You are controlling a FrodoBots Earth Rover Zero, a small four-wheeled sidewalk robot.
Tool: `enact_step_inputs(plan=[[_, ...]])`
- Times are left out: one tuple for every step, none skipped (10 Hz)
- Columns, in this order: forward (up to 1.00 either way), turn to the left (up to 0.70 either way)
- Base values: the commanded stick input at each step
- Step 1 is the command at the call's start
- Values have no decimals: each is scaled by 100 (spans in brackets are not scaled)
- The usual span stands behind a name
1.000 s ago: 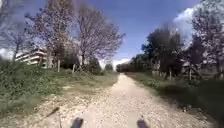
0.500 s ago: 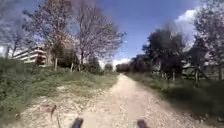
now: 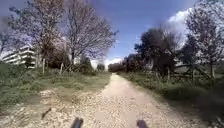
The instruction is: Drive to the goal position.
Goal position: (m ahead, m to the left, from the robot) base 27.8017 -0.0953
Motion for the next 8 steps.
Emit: enact_step_inputs(plan=[[65, 0], [65, 0], [65, 0], [65, 0], [65, 0], [65, -4], [65, -20], [65, -31]])
